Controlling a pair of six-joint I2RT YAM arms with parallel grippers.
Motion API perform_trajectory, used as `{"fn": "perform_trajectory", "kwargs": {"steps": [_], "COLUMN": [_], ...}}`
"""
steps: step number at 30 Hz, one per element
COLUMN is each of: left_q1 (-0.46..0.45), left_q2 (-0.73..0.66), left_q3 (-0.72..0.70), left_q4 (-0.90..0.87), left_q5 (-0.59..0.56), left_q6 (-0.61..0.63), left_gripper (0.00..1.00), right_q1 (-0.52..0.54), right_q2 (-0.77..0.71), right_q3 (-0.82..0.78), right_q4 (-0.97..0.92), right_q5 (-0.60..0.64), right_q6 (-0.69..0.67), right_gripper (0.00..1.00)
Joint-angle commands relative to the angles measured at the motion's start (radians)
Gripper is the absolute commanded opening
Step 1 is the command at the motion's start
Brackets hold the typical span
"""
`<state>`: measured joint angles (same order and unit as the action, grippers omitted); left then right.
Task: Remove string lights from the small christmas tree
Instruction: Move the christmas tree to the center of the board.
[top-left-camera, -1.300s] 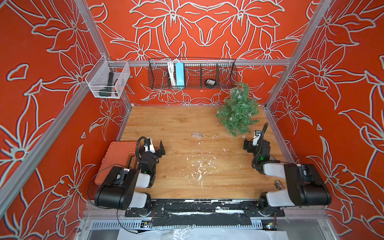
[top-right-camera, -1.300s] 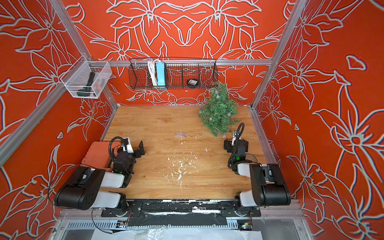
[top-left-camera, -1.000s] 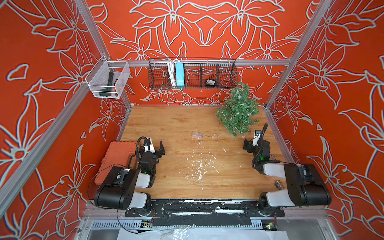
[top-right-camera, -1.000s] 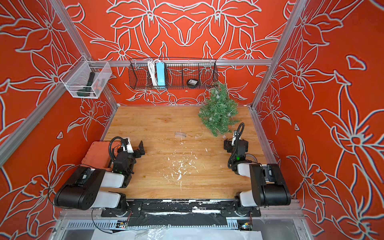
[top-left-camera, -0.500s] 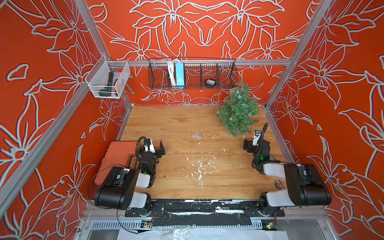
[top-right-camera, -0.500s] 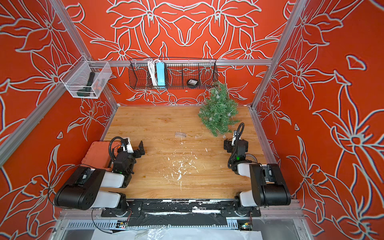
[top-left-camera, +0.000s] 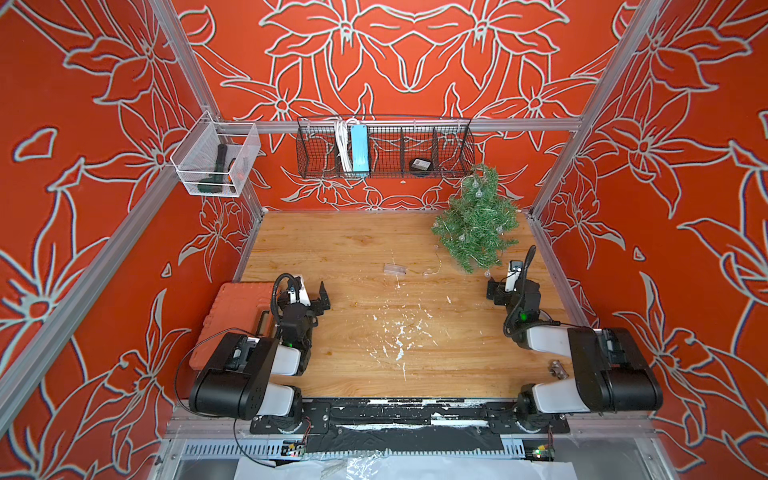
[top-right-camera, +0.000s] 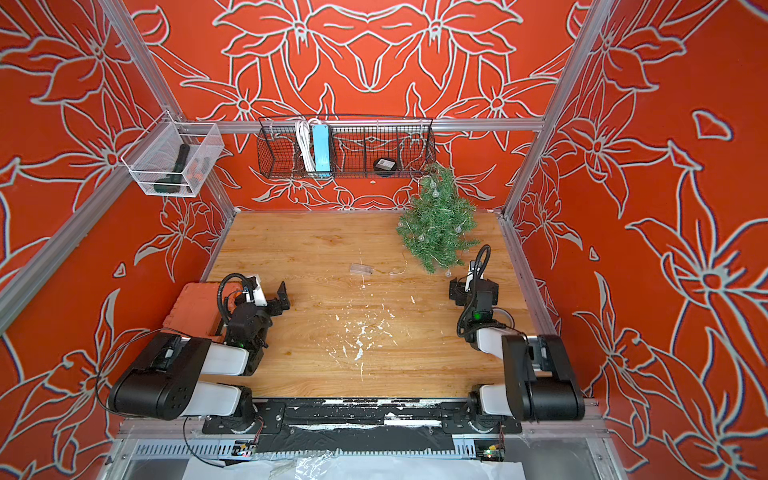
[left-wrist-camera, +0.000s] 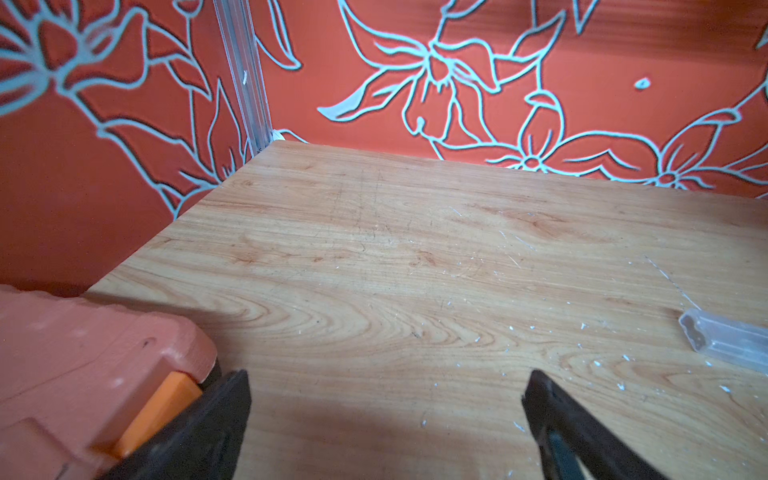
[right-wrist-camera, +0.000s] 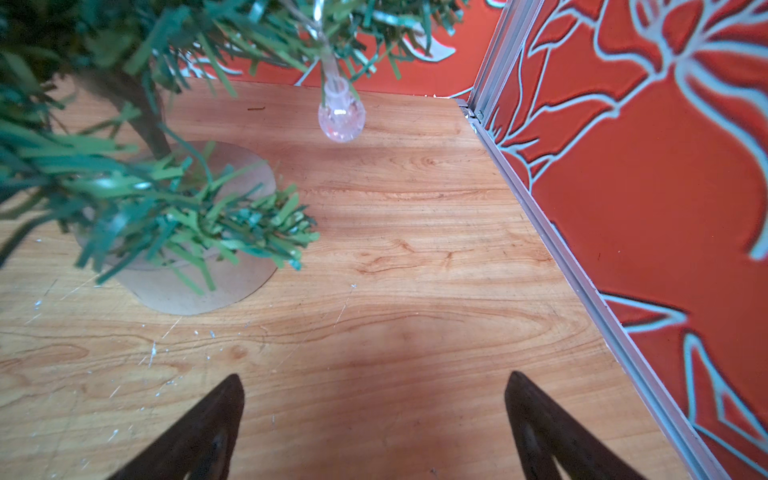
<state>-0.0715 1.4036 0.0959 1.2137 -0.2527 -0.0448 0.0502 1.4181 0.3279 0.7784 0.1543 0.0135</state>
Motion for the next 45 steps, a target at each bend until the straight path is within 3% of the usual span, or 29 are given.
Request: {"fn": "perform_trajectory", "kwargs": {"steps": [1, 4, 6, 10, 16, 17, 20, 23, 26, 29, 31, 34, 36, 40, 43, 45], "left_q1": [-0.004, -0.004, -0.004, -0.004, -0.004, -0.008, -0.030, -0.030, -0.030, -0.030, -0.027, -0.020, -0.019, -0.013, 0.017, 0.036], "left_q2": [0.000, 0.000, -0.001, -0.002, -0.001, -0.005, -0.074, -0.134, -0.189, -0.260, -0.278, -0.272, -0.276, -0.297, -0.346, -0.400], "left_q3": [0.004, 0.004, 0.001, 0.000, 0.000, -0.004, 0.045, 0.184, 0.247, 0.258, 0.297, 0.386, 0.423, 0.493, 0.467, 0.409], "left_q4": [0.028, 0.029, 0.032, 0.032, 0.034, 0.042, -0.084, -0.395, -0.517, -0.518, -0.556, -0.635, -0.692, -0.906, -0.919, -0.879], "left_q5": [-0.003, -0.003, -0.002, -0.003, -0.005, -0.019, -0.068, -0.129, -0.128, -0.136, -0.084, 0.067, 0.092, -0.024, -0.010, 0.012], "left_q6": [0.008, 0.009, 0.010, 0.009, 0.011, 0.011, 0.019, -0.039, -0.074, -0.199, -0.321, -0.422, -0.523, -0.755, -0.835, -0.885], "left_gripper": [0.99, 0.99, 0.99, 0.99, 0.99, 0.99, 0.99, 0.99, 0.99, 0.99, 0.99, 0.99, 0.99, 0.99, 0.99, 0.99], "right_q1": [-0.013, -0.017, -0.019, -0.021, -0.021, -0.021, -0.042, -0.081, -0.106, -0.147, -0.186, -0.213, -0.230, -0.280, -0.331, -0.345], "right_q2": [-0.001, -0.032, -0.163, -0.305, -0.349, -0.349, -0.362, -0.369, -0.398, -0.362, -0.305, -0.260, -0.251, -0.229, -0.199, -0.190], "right_q3": [0.007, -0.011, 0.051, 0.067, 0.071, 0.089, 0.201, 0.144, 0.112, 0.198, 0.246, 0.287, 0.285, 0.288, 0.285, 0.293], "right_q4": [-0.001, 0.032, -0.240, -0.382, -0.439, -0.475, -0.839, -0.728, -0.652, -0.733, -0.720, -0.698, -0.655, -0.597, -0.562, -0.602], "right_q5": [-0.023, 0.006, 0.079, 0.150, 0.255, 0.273, 0.415, 0.299, 0.155, -0.018, -0.182, -0.329, -0.410, -0.533, -0.600, -0.581], "right_q6": [-0.001, 0.014, 0.060, 0.138, 0.314, 0.352, 0.704, 0.741, 0.722, 0.691, 0.685, 0.699, 0.723, 0.785, 0.827, 0.819], "right_gripper": [0.98, 0.98, 0.98, 0.98, 0.98, 0.98, 0.98, 0.98, 0.98, 0.98, 0.98, 0.96, 0.96, 0.97, 0.97, 0.97]}}
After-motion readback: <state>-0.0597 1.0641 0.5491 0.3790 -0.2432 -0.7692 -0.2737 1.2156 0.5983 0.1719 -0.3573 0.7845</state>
